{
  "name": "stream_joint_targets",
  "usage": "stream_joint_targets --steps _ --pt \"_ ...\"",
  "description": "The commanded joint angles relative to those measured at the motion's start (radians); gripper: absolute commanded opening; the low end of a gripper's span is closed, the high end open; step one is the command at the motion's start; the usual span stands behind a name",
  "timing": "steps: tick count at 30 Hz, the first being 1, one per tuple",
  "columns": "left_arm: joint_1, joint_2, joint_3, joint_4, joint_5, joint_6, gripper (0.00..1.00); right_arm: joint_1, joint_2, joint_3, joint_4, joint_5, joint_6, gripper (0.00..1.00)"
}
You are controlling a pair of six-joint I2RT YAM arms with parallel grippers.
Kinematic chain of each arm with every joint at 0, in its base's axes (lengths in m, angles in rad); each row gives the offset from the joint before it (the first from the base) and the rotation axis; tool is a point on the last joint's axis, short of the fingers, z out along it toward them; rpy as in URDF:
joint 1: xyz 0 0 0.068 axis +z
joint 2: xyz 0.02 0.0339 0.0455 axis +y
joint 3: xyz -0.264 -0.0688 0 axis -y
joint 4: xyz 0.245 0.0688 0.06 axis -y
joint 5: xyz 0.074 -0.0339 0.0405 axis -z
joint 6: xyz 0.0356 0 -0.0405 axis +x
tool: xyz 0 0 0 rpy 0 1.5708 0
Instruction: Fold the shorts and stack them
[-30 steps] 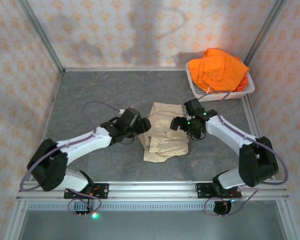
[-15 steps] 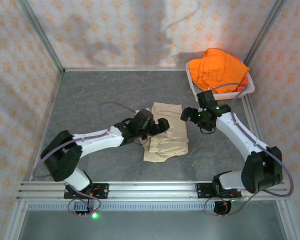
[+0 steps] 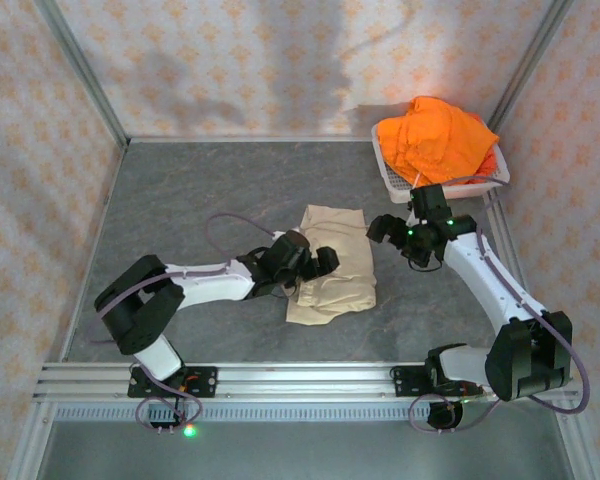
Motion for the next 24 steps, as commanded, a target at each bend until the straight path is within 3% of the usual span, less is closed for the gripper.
stream_joint_targets --steps 1,4,12,16,21,24 --pt "-0.002 -0.131 0.034 -0.159 -0.134 0.117 1.0 0.004 0.019 -0.003 0.031 -0.079 -0.008 1.0" --pt "0.01 -0.25 0.057 -0.232 -0.208 0.199 1.0 0.025 0.069 0.031 0.006 -0.055 -0.044 0.97" --pt "0.158 -0.492 -0.032 -0.327 -0.236 0.258 1.0 0.111 0.314 0.142 -0.048 0.064 -0.112 0.85" --pt "0.185 -0.568 -0.063 -0.373 -0.248 0.295 1.0 0.132 0.419 0.17 -0.03 0.087 -0.118 0.79" --pt "0.192 -0.601 -0.102 -0.387 -0.23 0.334 1.0 0.144 0.524 0.192 -0.015 0.106 -0.129 0.65" --pt "0.195 -0.604 -0.118 -0.379 -0.224 0.326 1.0 0.148 0.561 0.198 -0.012 0.113 -0.133 0.42"
